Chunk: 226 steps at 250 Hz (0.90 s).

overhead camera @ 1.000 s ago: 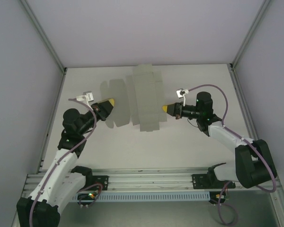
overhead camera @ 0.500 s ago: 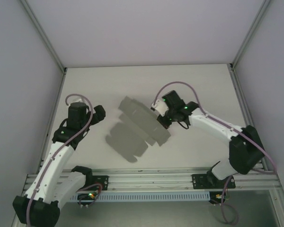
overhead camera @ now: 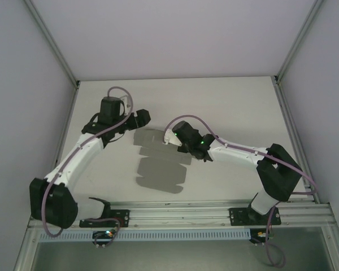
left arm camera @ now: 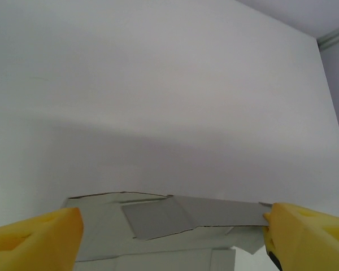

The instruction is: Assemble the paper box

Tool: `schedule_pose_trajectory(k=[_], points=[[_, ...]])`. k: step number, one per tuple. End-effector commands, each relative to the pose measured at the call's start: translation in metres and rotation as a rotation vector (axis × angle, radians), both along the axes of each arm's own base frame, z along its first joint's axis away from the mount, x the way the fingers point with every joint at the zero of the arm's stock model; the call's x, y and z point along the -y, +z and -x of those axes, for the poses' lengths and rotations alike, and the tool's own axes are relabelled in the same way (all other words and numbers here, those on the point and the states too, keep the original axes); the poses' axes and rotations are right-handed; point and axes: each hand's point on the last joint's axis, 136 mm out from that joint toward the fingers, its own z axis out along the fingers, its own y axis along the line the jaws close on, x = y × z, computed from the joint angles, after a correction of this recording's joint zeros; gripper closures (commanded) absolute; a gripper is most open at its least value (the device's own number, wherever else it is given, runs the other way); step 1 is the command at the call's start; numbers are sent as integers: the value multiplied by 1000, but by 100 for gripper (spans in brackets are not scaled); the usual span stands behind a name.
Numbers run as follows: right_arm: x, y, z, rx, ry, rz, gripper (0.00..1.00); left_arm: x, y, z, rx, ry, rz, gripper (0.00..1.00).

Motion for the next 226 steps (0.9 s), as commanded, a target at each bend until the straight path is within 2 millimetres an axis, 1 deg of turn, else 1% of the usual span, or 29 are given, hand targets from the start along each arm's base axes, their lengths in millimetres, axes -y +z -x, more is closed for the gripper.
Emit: schedule_pose_trajectory(k=[1,13,31,33,36,40,54,64,76,96,106,131,148,172,189,201,213,226], points=[[1,13,-5,68,-16,-2,100,21,2,3,-20,-82,25,14],[1,16,-7,79,-28,-16,100,25,-7,3,-49,-92,20,15],[-1,17,-4,67,-22,-33,100,27,-19,2,-84,-91,16,20],[-1,16,-4,66,-22,-33,100,34,-20,6,-88,-112,15,20],[-2,17,-3,66,-19,-37,100,37,-22,7,-91,-120,16,20],[-3,16,-2,65,-15,-39,100,39,-24,7,-96,-122,16,20],[-8,15,2,65,5,-46,100,44,-32,7,-117,-132,21,25],[-9,15,3,69,6,-52,100,48,-35,6,-128,-143,27,26],[-10,15,3,70,2,-64,100,53,-38,7,-141,-156,38,30],[-12,16,3,73,-4,-84,100,63,-44,9,-160,-189,60,31],[-13,17,2,77,-7,-95,100,67,-46,10,-170,-200,70,35],[-18,16,4,80,9,-121,100,75,-51,10,-184,-214,97,39],[-24,15,8,93,40,-134,100,77,-54,8,-197,-204,113,50],[-25,15,6,91,20,-143,100,85,-50,7,-194,-216,171,60],[-24,15,4,101,11,-137,100,86,-50,6,-187,-203,186,75],[-25,15,4,112,13,-144,100,84,-53,4,-194,-187,182,85],[-26,14,5,120,22,-147,100,83,-57,4,-199,-175,173,90],[-26,15,7,126,31,-152,100,80,-61,5,-209,-160,162,94]])
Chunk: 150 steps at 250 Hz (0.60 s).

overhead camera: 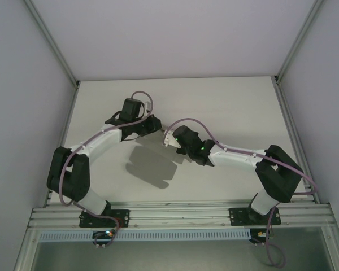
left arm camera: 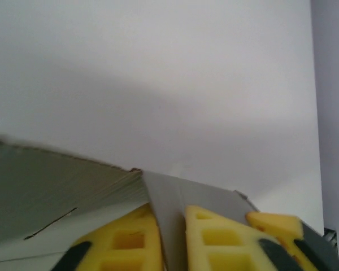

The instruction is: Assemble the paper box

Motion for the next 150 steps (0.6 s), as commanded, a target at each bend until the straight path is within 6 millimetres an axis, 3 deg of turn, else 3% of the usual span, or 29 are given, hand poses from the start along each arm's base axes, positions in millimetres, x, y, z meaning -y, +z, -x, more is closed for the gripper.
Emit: schedule_pose_trajectory(k=[1,22,32,41,56,76,99,132,150], points=[[-18,18,2,58,44,-87,100,9,-1,6,-5,-29,31,94],[-15,17,4,56,40,-73,100,2,-4,6,-7,-5,1,97],[-13,18,4,60,36,-66,100,-1,-5,7,-3,1,-14,93],[-11,16,5,57,36,-56,100,-4,-4,9,4,5,-27,80],[-7,16,6,60,31,-42,100,-11,1,11,30,4,-52,50],[0,15,6,63,21,-19,100,-31,8,15,79,35,-124,32],[9,15,6,43,1,-37,100,-71,8,22,112,134,-240,1],[15,21,10,34,2,-108,100,-142,-10,31,57,316,-310,0],[18,23,13,14,10,-163,100,-174,-31,39,-10,406,-291,0]])
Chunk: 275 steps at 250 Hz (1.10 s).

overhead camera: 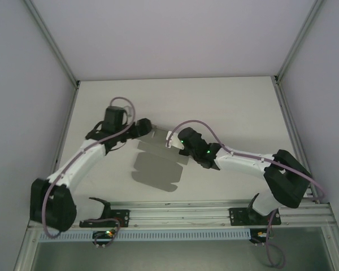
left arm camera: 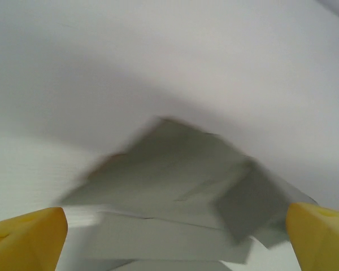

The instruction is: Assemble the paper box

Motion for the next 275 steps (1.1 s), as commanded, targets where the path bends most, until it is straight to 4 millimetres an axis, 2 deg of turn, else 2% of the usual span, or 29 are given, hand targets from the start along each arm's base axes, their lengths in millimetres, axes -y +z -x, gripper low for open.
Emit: schedule_pose_trajectory(k=[1,19,48,82,120,160,163,167,193,238,275], points=[[2,10,5,-19,14,-105,100,-65,-49,19,-131,173,-80,0],[3,12,7,-42,25,-142,100,-77,-66,23,-139,200,-67,0],[3,15,7,-53,30,-172,100,-64,-78,19,-97,134,-16,0],[-1,19,6,-57,33,-215,100,-42,-79,7,-16,54,101,5],[-2,20,7,-71,34,-240,100,-22,-77,5,37,-42,184,8],[0,19,4,-87,14,-282,100,7,-68,17,89,-190,221,10],[0,30,5,-71,19,-307,100,9,-68,18,93,-199,220,10],[0,32,5,-71,24,-319,100,11,-67,20,96,-211,221,10],[-5,38,9,-79,54,-373,100,23,-70,28,102,-264,207,13],[-10,49,14,-93,109,-452,100,41,-64,30,142,-324,281,23],[-13,50,18,-108,136,-459,100,47,-59,26,176,-327,309,49]])
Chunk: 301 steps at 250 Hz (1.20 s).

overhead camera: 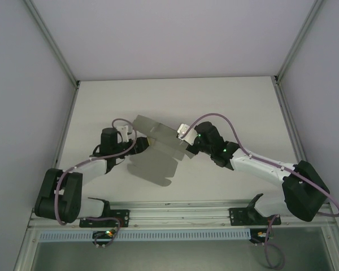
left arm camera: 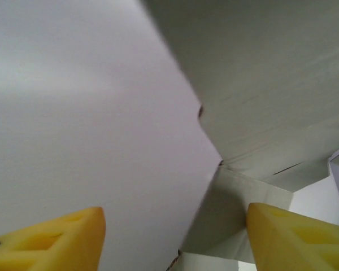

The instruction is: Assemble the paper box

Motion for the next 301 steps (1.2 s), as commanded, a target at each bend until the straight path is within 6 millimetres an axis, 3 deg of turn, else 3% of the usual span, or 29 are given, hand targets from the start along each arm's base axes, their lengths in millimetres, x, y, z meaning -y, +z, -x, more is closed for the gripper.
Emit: schedule_pose_trajectory(k=[1,32,80,118,176,181,185,200,212,247,301], points=[[-13,22,4,19,54,-98,100,12,13,-1,63,-46,55,50],[-10,16,5,8,55,-74,100,12,14,-3,66,-35,44,81],[-2,7,7,-13,50,-38,100,6,16,0,94,-12,13,99],[-2,7,9,-15,72,-29,100,-1,17,2,120,10,-39,100],[-7,9,16,-22,122,-33,100,3,26,15,157,-48,-43,100],[-6,9,17,-23,124,-29,100,1,26,16,153,-42,-54,94],[-6,9,17,-22,125,-25,100,-1,26,16,149,-34,-64,83],[-3,10,18,-19,127,4,100,-12,21,16,117,16,-125,21],[2,9,17,-15,121,47,100,-25,17,16,87,76,-189,1],[17,3,7,62,71,244,100,-68,21,20,43,255,-364,0],[12,-10,-17,284,24,617,100,-113,48,16,33,473,-439,0]])
